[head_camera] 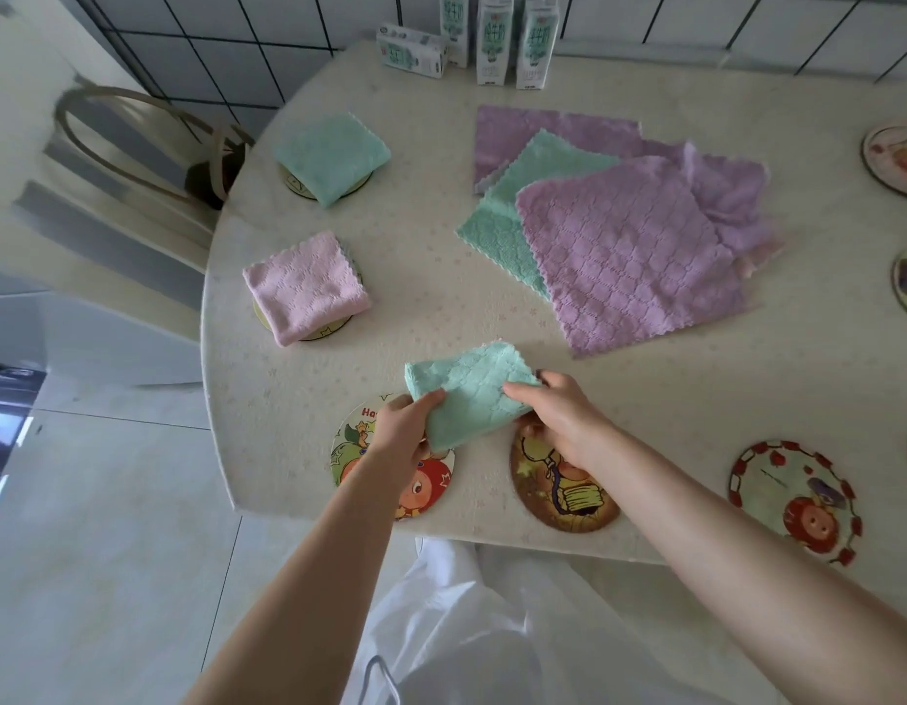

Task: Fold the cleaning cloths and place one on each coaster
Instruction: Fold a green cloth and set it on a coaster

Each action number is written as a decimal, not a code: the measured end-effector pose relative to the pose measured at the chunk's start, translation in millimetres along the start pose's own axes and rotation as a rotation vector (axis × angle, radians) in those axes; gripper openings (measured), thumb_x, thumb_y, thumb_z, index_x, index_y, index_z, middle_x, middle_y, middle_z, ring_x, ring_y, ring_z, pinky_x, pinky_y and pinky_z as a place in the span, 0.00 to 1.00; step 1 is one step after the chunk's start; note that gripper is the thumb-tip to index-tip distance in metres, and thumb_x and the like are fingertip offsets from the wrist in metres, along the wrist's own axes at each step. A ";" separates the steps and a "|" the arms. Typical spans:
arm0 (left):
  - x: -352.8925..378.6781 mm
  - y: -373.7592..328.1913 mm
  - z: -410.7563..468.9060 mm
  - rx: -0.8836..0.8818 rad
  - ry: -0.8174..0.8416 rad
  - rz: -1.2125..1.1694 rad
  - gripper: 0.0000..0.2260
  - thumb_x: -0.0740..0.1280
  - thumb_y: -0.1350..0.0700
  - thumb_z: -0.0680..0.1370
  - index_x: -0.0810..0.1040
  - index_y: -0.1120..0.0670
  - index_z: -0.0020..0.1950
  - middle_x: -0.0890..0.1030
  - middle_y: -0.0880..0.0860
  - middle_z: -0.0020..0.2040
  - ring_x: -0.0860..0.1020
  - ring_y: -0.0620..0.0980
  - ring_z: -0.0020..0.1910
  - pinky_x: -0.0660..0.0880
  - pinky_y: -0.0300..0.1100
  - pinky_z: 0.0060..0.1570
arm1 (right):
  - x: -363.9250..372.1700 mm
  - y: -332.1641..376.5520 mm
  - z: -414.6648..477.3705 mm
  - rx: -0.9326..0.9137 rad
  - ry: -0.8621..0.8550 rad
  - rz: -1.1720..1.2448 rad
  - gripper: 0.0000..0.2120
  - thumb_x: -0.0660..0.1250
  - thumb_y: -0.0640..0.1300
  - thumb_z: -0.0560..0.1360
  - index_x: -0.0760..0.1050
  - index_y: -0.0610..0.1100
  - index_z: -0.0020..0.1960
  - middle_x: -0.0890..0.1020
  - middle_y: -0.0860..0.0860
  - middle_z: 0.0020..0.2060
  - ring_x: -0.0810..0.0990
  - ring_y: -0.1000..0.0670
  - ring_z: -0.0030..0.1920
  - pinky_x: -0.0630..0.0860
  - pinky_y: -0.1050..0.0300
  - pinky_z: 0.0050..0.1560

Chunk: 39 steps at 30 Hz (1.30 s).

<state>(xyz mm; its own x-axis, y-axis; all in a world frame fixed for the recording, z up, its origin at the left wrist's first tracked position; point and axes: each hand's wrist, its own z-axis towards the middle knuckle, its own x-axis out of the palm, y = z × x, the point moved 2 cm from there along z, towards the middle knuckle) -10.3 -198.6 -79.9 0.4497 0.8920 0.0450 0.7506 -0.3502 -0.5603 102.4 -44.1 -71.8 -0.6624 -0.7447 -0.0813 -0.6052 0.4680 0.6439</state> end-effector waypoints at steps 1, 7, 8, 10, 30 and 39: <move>-4.0 -3.0 -2.3 0.031 0.008 0.001 0.12 0.70 0.56 0.75 0.77 0.60 0.54 0.80 0.60 0.52 0.81 0.57 0.50 0.78 0.56 0.55 | 3.1 2.4 -2.6 -0.021 0.006 -0.018 0.23 0.72 0.46 0.69 0.74 0.41 0.61 0.81 0.43 0.54 0.81 0.48 0.44 0.73 0.59 0.31; -41.9 -11.5 -19.5 0.215 0.006 0.054 0.09 0.68 0.59 0.77 0.77 0.57 0.56 0.82 0.55 0.51 0.82 0.52 0.49 0.80 0.47 0.47 | 24.0 10.8 -21.1 -0.178 0.012 -0.224 0.18 0.70 0.46 0.71 0.74 0.43 0.60 0.80 0.50 0.49 0.78 0.52 0.48 0.77 0.55 0.46; -49.4 -9.5 -22.2 0.239 -0.005 0.072 0.09 0.67 0.60 0.77 0.77 0.57 0.56 0.83 0.54 0.50 0.82 0.51 0.47 0.80 0.43 0.43 | 28.7 10.7 -24.4 -0.199 0.007 -0.245 0.11 0.68 0.42 0.73 0.75 0.44 0.55 0.79 0.52 0.44 0.77 0.52 0.44 0.75 0.55 0.43; -65.4 -1.5 -26.0 0.266 -0.039 0.122 0.09 0.67 0.60 0.77 0.78 0.57 0.57 0.83 0.53 0.48 0.82 0.49 0.43 0.79 0.39 0.36 | 39.9 9.0 -29.9 -0.224 0.003 -0.271 0.09 0.67 0.39 0.74 0.73 0.47 0.54 0.77 0.54 0.43 0.75 0.51 0.42 0.75 0.54 0.42; -122.8 58.9 -15.2 0.180 -0.338 0.460 0.05 0.70 0.57 0.74 0.79 0.59 0.43 0.81 0.53 0.33 0.80 0.53 0.35 0.79 0.47 0.42 | 82.9 -54.8 -21.0 -0.336 -0.148 -0.802 0.14 0.69 0.41 0.73 0.74 0.41 0.58 0.80 0.47 0.52 0.78 0.48 0.50 0.72 0.60 0.47; -114.8 35.3 -25.0 0.528 -0.562 1.056 0.20 0.69 0.54 0.72 0.70 0.53 0.63 0.75 0.53 0.58 0.74 0.57 0.55 0.75 0.50 0.46 | 40.4 -46.4 -28.3 -0.431 -0.120 -0.944 0.15 0.64 0.41 0.76 0.70 0.42 0.62 0.77 0.47 0.56 0.76 0.49 0.53 0.74 0.56 0.52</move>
<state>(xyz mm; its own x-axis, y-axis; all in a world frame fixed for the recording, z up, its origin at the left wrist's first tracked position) -23.4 -320.6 -84.3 0.3424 0.2987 -0.8908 -0.1748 -0.9113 -0.3728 116.3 -109.3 -83.5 -0.0557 -0.6561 -0.7526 -0.7066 -0.5067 0.4939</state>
